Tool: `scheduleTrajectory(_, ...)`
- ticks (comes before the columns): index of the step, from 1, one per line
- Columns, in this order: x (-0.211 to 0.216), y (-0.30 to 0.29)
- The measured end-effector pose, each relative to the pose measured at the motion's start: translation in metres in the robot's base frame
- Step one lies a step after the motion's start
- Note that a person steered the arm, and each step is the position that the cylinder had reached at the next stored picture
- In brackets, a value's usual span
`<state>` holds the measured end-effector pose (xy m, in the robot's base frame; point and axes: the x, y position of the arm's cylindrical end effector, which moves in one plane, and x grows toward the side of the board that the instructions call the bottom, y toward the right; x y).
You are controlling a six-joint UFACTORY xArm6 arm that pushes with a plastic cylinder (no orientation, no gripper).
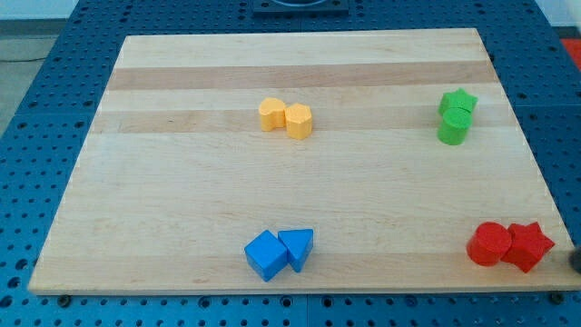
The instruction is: Drag red blocks towards bottom center of the board
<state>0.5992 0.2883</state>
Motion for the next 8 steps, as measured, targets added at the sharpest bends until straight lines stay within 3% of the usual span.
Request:
scheduleTrajectory(1, -0.037, -0.034)
scheduleTrajectory(2, -0.037, -0.08)
scheduleTrajectory(3, -0.032, -0.065)
scheduleTrajectory(4, -0.01, -0.004)
scheduleTrajectory(5, 0.017, -0.007)
scheduleTrajectory(8, -0.003, -0.148)
